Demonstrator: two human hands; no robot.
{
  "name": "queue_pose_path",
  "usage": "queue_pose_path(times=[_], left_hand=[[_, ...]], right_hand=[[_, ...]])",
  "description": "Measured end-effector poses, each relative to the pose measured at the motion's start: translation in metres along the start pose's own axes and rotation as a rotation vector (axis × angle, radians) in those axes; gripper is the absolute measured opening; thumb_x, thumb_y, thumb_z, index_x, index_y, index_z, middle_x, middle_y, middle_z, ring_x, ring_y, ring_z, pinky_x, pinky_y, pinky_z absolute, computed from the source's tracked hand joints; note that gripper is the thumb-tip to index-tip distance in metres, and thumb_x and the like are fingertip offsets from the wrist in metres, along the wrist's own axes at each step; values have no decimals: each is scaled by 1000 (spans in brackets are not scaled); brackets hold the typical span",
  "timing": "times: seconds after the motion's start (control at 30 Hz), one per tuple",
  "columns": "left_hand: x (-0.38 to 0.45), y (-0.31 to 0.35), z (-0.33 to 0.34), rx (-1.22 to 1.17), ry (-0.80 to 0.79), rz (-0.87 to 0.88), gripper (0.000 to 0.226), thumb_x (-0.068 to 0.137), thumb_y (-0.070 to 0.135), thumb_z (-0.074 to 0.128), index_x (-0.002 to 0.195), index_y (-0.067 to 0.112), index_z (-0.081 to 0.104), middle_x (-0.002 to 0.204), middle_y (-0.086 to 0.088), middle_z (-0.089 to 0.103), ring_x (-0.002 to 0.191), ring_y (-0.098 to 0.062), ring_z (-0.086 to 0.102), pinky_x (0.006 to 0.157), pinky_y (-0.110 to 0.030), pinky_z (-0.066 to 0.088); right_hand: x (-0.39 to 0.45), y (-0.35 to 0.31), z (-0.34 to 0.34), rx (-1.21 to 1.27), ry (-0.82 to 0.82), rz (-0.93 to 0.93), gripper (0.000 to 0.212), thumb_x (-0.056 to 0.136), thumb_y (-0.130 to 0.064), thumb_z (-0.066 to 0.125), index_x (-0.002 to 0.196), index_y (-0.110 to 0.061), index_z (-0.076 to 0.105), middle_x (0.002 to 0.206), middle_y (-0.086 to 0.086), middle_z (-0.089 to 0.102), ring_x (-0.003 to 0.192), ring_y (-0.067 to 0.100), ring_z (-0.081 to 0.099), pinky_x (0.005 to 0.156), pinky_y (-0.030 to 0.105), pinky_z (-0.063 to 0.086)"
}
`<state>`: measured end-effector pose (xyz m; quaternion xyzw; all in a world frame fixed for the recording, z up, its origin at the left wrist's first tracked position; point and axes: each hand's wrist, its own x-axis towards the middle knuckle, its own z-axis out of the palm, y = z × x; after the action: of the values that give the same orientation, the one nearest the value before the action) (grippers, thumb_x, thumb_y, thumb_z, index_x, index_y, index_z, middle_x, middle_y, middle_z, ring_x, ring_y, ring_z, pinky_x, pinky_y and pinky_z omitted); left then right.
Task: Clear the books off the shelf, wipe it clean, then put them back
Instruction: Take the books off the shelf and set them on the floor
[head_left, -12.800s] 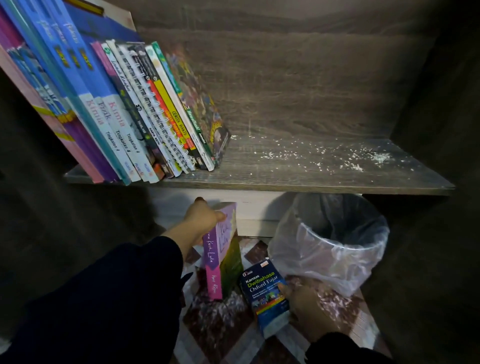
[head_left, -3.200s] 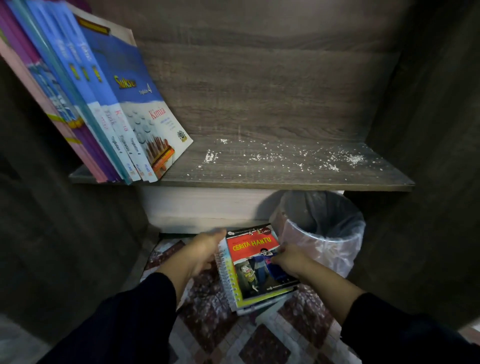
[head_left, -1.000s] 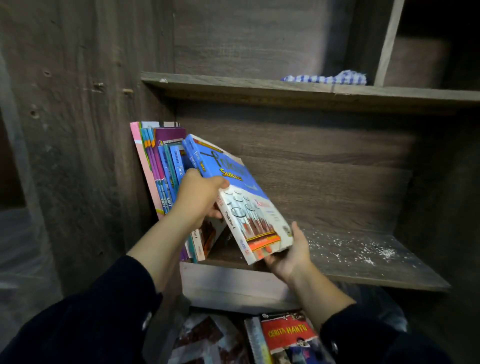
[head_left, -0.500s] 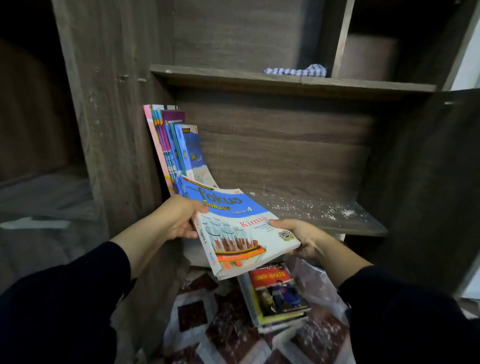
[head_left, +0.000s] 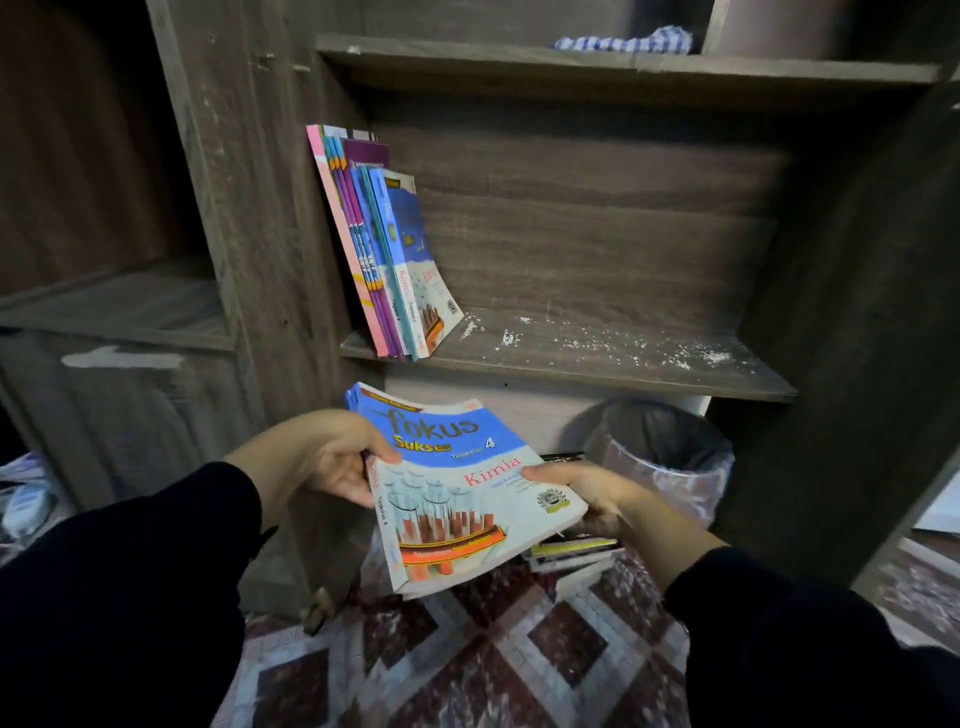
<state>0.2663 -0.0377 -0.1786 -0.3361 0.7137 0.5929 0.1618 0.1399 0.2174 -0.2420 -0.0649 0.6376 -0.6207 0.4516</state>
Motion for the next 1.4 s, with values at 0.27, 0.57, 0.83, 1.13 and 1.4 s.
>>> queue_pose_path(times=[0.27, 0.57, 0.83, 1.13, 1.4], left_hand=[[79, -39, 15, -71, 85, -147, 10, 96, 10, 52, 87, 7, 56, 83, -9, 64, 74, -22, 60, 68, -35, 50], [201, -68, 12, -73, 230, -215, 17, 87, -1, 46, 71, 4, 50, 73, -13, 50, 76, -25, 51, 72, -31, 44], [263, -95, 24, -22, 296, 19, 31, 87, -12, 40, 111, -2, 56, 79, -19, 62, 61, -24, 54, 47, -24, 43], [266, -93, 36, -273, 167, 12, 42, 89, -16, 35, 88, 8, 70, 87, -20, 70, 72, -29, 68, 58, -33, 58], [246, -46, 45, -198, 217, 57, 27, 87, -9, 45, 73, 13, 50, 74, -14, 51, 68, -24, 51, 64, -29, 41]], right_hand=[[72, 47, -4, -215, 119, 128, 28, 84, -22, 67, 103, -1, 68, 99, 12, 74, 87, 27, 72, 89, 44, 55], [158, 86, 7, -308, 256, 271, 21, 93, -24, 57, 83, -6, 61, 92, 7, 67, 81, 25, 64, 63, 30, 48], [205, 112, 7, -329, 425, 249, 27, 96, -24, 51, 110, -1, 52, 76, 5, 52, 68, 18, 50, 59, 25, 38], [225, 122, 12, -333, 535, 206, 33, 97, -18, 48, 116, 8, 55, 101, 16, 60, 88, 26, 57, 72, 31, 49], [206, 86, 17, -208, 403, 75, 13, 91, -1, 49, 87, -8, 59, 86, 10, 66, 72, 24, 63, 59, 29, 52]])
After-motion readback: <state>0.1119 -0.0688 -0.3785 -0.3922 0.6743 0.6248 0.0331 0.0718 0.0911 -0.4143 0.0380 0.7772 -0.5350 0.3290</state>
